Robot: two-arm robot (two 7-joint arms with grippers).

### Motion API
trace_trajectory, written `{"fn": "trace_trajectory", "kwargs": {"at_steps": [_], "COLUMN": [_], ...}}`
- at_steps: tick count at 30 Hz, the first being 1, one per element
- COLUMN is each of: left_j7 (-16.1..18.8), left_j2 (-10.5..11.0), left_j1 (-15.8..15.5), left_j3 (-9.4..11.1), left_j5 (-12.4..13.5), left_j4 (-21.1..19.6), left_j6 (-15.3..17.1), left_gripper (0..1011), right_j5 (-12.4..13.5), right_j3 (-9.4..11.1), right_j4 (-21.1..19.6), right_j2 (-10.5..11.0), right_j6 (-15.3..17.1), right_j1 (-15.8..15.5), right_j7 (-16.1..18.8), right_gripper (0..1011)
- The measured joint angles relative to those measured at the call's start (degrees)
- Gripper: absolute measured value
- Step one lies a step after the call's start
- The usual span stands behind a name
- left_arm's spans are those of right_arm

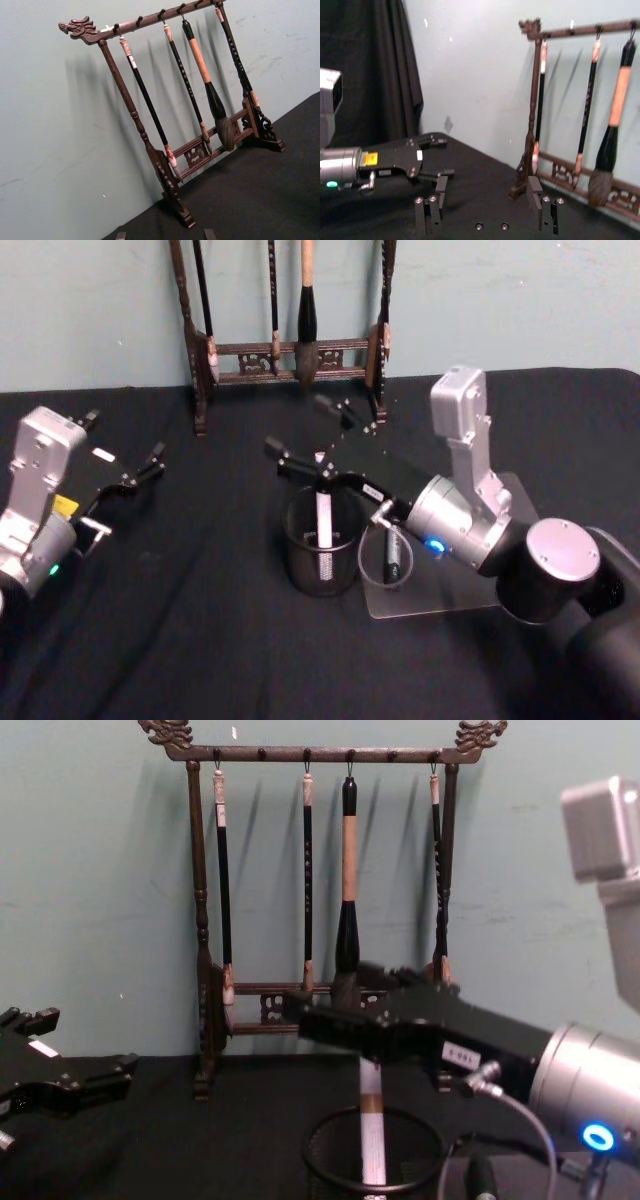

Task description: Pick up the water-based marker from the table and place it into the pen holder.

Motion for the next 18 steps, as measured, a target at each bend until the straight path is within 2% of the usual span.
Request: {"fn": "trace_trajectory", "kwargs": {"at_steps": [7,15,18], "left_j7": [0.00,0.00,0.00], "left_j2": [0.00,0.00,0.00], "left_j1": [0.00,0.00,0.00], "left_j3": [0.00,0.00,0.00], "left_j5": [0.00,0.00,0.00], "left_j4": [0.00,0.00,0.00], "left_j6": [0.00,0.00,0.00], "left_gripper": [1001,1001,1001], "right_j5": [0.02,-2.06,-2.88], "right_j3": [1.41,5.41,7.33], "right_j4": [-3.49,-9.66,-11.57], "right_j2": [1.02,3.57,4.64], "right_j6": [-0.15,6.93,10.54], "right_j1": [-0.61,-3.10,-4.37], "right_j7": [-1.67,-9.35,-12.24], "right_gripper": [1002,1003,1002]}}
